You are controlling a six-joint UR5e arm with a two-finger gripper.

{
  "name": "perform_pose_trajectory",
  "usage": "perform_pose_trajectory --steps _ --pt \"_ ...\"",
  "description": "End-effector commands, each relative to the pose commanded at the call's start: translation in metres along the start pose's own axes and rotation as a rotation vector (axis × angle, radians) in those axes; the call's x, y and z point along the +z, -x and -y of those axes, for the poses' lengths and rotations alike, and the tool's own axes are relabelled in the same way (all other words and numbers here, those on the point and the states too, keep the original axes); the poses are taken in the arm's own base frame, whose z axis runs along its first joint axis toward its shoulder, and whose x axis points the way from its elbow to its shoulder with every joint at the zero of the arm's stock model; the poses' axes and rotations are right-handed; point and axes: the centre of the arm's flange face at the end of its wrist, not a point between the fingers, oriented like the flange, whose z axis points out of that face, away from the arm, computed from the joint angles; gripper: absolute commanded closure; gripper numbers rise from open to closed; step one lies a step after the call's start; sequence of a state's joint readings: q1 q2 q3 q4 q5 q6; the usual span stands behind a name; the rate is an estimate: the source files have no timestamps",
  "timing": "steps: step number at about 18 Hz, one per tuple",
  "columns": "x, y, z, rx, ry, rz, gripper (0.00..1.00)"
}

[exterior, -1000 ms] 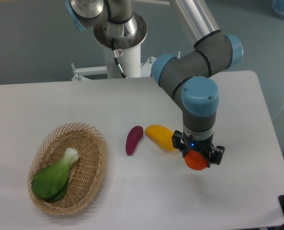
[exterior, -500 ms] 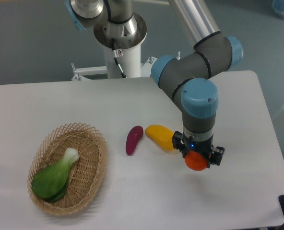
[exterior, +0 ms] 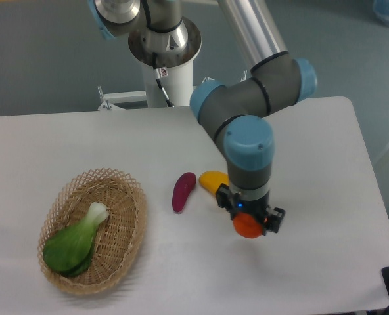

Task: Place the orange in the basket
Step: 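Carry the held orange over to the wicker basket and lower it, then open the gripper to release the orange beside the bok choy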

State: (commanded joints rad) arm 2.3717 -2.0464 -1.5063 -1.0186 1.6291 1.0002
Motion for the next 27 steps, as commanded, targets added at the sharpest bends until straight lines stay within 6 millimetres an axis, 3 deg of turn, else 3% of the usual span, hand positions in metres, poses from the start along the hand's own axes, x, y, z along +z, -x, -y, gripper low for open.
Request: perform_pose_trajectory --steps 4,7,11,17,20,23,25,27 --pt "-0.001 -0.038 0.035 -0.007 -0.01 -0.004 0.31" --pt "-0.005 -0.079 0.07 0.009 -0.024 -0.007 0.31" --pt "0.0 -0.135 0.128 0.035 -0.04 -0.014 0.31" --pt "-0.001 -0.194 0.18 0.099 -0.119 0.017 0.28" --pt "-0.005 -0.214 0.19 0.127 -0.137 0.015 0.27" --pt "0.0 -0.22 0.193 0.107 -0.151 -0.02 0.17" --pt "0.003 -0.222 0.195 0.082 -0.157 -0.033 0.02" --pt "0.002 -0.227 0.198 0.078 -0.185 -0.073 0.0"
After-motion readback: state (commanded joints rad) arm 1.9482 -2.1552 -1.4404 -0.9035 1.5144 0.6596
